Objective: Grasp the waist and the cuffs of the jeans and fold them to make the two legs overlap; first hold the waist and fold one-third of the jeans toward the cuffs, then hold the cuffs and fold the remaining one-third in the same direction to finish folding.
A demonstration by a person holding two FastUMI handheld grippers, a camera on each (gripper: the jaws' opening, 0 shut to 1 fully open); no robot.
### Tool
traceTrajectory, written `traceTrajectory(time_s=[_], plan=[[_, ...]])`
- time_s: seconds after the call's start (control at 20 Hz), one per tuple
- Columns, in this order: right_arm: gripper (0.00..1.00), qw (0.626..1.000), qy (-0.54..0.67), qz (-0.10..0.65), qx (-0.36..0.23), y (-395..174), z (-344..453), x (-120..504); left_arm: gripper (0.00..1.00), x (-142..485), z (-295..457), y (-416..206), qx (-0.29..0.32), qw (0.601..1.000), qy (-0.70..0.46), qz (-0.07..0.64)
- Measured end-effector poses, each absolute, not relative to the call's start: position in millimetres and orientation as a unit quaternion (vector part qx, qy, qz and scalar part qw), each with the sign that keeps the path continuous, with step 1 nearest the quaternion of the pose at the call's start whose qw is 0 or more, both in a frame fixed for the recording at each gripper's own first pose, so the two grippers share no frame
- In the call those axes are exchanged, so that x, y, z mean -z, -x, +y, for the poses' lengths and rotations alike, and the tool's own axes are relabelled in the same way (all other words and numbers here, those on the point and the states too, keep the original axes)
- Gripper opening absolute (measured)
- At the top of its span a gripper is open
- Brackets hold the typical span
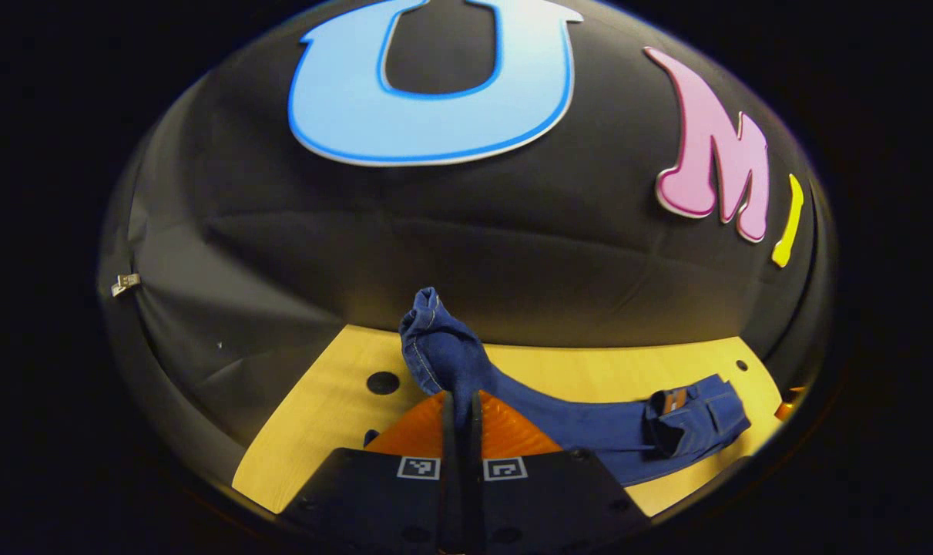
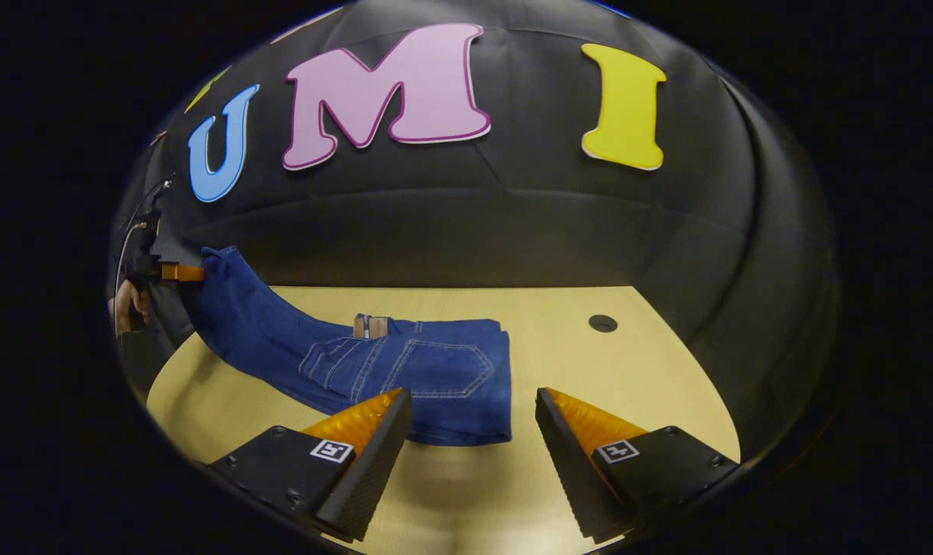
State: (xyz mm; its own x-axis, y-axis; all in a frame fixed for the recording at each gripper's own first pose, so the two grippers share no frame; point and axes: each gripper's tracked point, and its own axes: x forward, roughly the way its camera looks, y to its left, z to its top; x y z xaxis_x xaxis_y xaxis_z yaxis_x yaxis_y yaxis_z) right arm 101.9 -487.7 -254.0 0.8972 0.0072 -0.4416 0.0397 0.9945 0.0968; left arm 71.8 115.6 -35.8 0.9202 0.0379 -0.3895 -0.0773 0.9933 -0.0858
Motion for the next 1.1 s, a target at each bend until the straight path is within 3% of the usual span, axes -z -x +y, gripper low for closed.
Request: traceTrajectory(time_s=[0.15,0.45,0.5,0.55,0.85,1.1], plan=[[0.98,0.974,-0.06,0.219,0.023,-93.7,-509.8,242.9,0.06,-1.5,84.9,-61.8,-0.008,0.982,0.036,0.185],[0.98,0.973,-0.065,0.214,0.05,-77.1,-560.3,230.1,0.06,-32.9,-50.8,-69.4,0.061,0.982,0.021,0.18],[0.98,0.974,-0.068,0.211,0.055,-74.8,-570.2,226.7,0.1,-32.6,-76.8,-70.2,0.074,0.981,0.02,0.181],[0.98,0.974,-0.068,0.208,0.061,-72.7,-579.8,224.5,0.06,-29.0,-103.0,-71.5,0.086,0.979,0.021,0.185],[0.98,0.971,-0.066,0.203,0.102,-55.0,-642.1,220.4,0.06,20.5,-244.4,-70.5,0.158,0.96,0.028,0.229],[0.98,0.966,-0.074,0.211,0.129,-40.4,-679.0,230.3,0.06,81.3,-313.9,-67.1,0.172,0.944,0.034,0.279]])
